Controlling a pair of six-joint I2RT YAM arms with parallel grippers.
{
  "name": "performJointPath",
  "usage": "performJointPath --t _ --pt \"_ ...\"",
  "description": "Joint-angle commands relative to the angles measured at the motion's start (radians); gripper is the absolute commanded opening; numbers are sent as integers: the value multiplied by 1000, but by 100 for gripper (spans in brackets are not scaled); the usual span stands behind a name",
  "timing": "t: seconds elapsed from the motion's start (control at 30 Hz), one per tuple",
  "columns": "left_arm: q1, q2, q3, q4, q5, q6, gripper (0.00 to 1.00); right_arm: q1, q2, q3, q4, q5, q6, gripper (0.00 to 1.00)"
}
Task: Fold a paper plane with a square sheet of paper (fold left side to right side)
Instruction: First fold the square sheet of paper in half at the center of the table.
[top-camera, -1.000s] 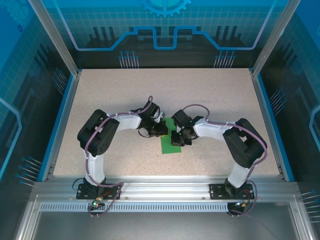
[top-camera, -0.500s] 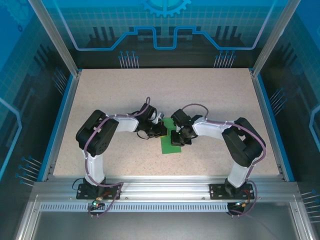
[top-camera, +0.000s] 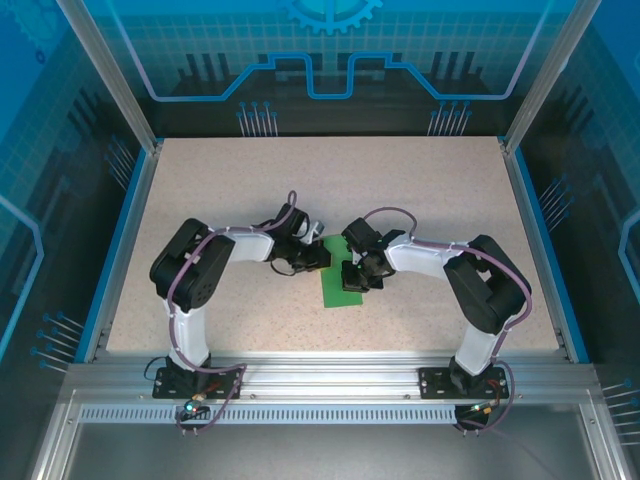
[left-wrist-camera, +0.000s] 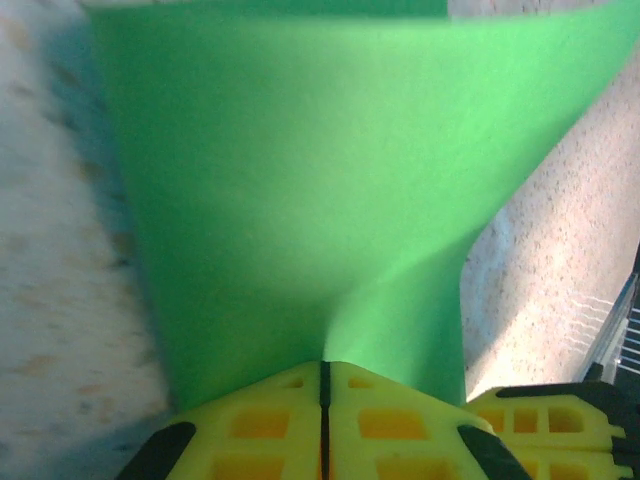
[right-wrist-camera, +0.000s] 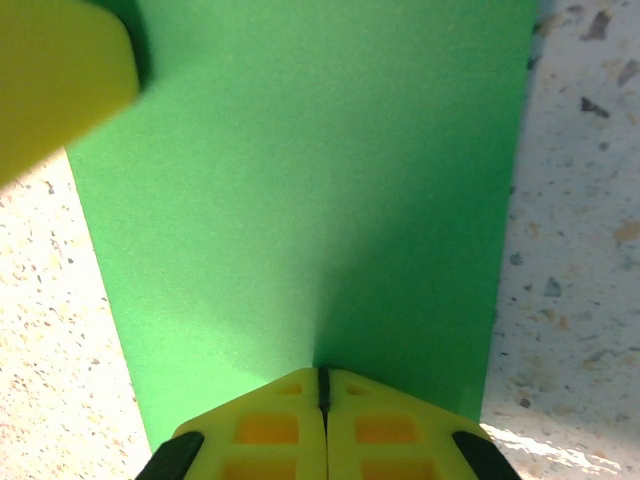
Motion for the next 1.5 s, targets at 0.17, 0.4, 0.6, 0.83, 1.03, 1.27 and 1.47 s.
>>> performJointPath --t 0.17,0.4,0.6,0.83,1.03,1.27,1.47 --pt "63 44 88 -40 -93 48 9 3 61 -48 -105 52 -22 5" --pt "84 101 161 -58 -97 49 9 3 59 -50 -107 52 -25 6" --pt "106 143 214 -65 -98 47 9 3 59 -54 -107 49 -23 6" --pt "128 158 230 -83 -111 61 9 4 49 -68 -66 19 17 6" --pt "152 167 286 -119 -98 76 10 15 47 -75 -36 5 51 6" --pt "158 49 256 -144 -95 85 15 41 21 -79 99 -30 145 7" --pt "158 -138 139 -169 -98 52 29 52 -34 -66 220 -39 217 14"
